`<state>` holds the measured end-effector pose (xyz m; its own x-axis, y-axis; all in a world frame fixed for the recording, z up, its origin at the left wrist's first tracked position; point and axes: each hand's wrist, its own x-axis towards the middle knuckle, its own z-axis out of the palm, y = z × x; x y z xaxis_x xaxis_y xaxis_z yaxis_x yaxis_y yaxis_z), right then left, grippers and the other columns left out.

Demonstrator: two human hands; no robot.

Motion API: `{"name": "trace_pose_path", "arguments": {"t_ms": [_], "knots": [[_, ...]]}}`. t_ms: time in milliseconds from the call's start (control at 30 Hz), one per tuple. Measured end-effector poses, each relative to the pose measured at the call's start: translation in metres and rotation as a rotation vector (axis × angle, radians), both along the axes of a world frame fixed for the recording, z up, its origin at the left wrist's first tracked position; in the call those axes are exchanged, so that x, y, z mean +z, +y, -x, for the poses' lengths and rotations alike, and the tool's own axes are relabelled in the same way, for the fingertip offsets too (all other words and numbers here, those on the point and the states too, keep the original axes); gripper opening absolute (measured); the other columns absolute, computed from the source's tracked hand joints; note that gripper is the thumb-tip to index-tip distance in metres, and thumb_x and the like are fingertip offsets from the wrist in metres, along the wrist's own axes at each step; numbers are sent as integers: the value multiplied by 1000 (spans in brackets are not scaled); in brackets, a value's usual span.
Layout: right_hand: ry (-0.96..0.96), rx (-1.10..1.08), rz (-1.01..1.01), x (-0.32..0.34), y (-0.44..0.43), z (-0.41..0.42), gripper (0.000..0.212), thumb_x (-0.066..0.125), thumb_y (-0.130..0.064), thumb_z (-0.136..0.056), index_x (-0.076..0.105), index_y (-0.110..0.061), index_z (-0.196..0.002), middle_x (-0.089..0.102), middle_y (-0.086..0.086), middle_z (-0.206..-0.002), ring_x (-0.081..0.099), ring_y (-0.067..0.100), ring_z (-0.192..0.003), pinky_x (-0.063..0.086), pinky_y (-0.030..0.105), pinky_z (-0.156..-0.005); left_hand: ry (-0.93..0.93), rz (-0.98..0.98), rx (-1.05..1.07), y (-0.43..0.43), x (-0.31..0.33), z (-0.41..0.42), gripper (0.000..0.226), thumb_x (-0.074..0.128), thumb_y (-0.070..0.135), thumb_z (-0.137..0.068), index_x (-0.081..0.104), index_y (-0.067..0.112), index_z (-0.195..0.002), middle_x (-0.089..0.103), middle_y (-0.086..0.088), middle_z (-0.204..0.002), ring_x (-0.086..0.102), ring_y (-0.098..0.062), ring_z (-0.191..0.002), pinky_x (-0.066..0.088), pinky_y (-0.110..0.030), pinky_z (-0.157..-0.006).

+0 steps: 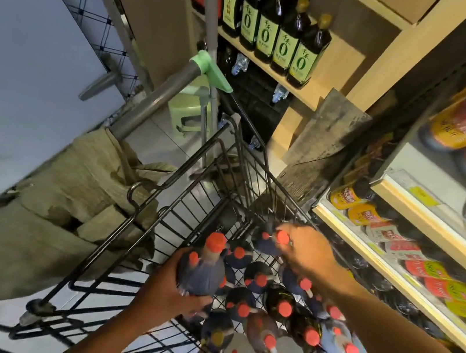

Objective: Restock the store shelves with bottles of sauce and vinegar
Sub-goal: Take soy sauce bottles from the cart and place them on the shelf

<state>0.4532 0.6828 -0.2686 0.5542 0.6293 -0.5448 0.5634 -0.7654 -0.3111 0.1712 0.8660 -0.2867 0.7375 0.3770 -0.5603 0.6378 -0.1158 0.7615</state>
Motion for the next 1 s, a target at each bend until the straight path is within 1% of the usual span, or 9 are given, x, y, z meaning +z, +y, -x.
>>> {"name": "trace_pose_path", "arguments": {"t_ms": [67, 133, 333, 433, 533, 633, 800, 900, 1000], "knots": [[-56, 75, -44, 27, -10, -2, 10, 64, -34, -95, 65, -25, -98, 72, 0, -88, 69, 23, -84, 58, 42, -77, 7, -8, 0, -2, 2, -3, 106, 91, 72, -45, 45, 50, -137, 65, 31, -120, 64, 11, -104, 58, -30, -80], [-69, 69, -131, 57, -19, -3, 16, 74, -31, -90, 68, -24, -103, 74, 0, -90, 69, 23, -86, 54, 40, -76, -5, -27, -9, -4, 7, -7, 101, 93, 69, -47, 47, 50, -135, 66, 31, -117, 64, 12, -102, 57, -29, -78], [-78, 5, -441, 148, -45, 11, 24, 70, -49, -92, 68, -27, -100, 69, -9, -87, 62, 12, -78, 52, 41, -71, -38, -28, 46, -16, 30, -29, 86, 91, 62, -54, 50, 49, -129, 71, 20, -113, 68, -4, -105, 57, -40, -88], [-154, -4, -554, 190, -59, 24, 34, 59, -61, -93, 66, -29, -101, 67, -13, -95, 64, 9, -90, 52, 36, -77, -51, -10, 97, -26, 47, -42, 82, 86, 74, -50, 48, 62, -122, 70, 27, -106, 64, 7, -98, 53, -26, -80], [-98, -78, -678, 218, -68, 39, 22, 62, -52, -95, 65, -31, -103, 67, -14, -102, 66, 9, -98, 52, 34, -83, -90, 43, 140, -37, 60, -58, 102, 78, 92, -33, 58, 45, -122, 73, 24, -100, 67, 6, -96, 52, -19, -74], [-29, -185, -780, 232, -79, 53, 15, 67, -41, -97, 65, -27, -103, 69, -7, -101, 68, 17, -96, 53, 40, -80, -125, 149, 133, -49, 69, -74, 116, 86, 84, -31, 61, 30, -130, 77, 13, -110, 72, -10, -106, 57, -37, -88], [-18, -392, -958, 249, -108, 71, 16, 66, -38, -98, 65, -23, -102, 68, -1, -96, 65, 23, -90, 52, 37, -79, -137, 287, 112, -76, 90, -87, 96, 94, 72, -34, 65, 35, -118, 78, 22, -104, 71, 5, -96, 53, -18, -78], [-33, -478, -1045, 265, -133, 82, 25, 66, -42, -94, 65, -18, -102, 69, -2, -95, 66, 18, -90, 53, 29, -81, -129, 423, 67, -95, 105, -93, 92, 94, 60, -41, 67, 27, -122, 79, 15, -108, 73, -2, -100, 55, -28, -88], [-48, -539, -1076, 283, -167, 94, 29, 65, -40, -92, 66, -13, -103, 70, 2, -97, 66, 21, -92, 53, 29, -82, -114, 514, 50, -115, 119, -94, 105, 95, 68, -36, 68, 25, -127, 78, 1, -116, 72, -21, -113, 52, -50, -104]]}}
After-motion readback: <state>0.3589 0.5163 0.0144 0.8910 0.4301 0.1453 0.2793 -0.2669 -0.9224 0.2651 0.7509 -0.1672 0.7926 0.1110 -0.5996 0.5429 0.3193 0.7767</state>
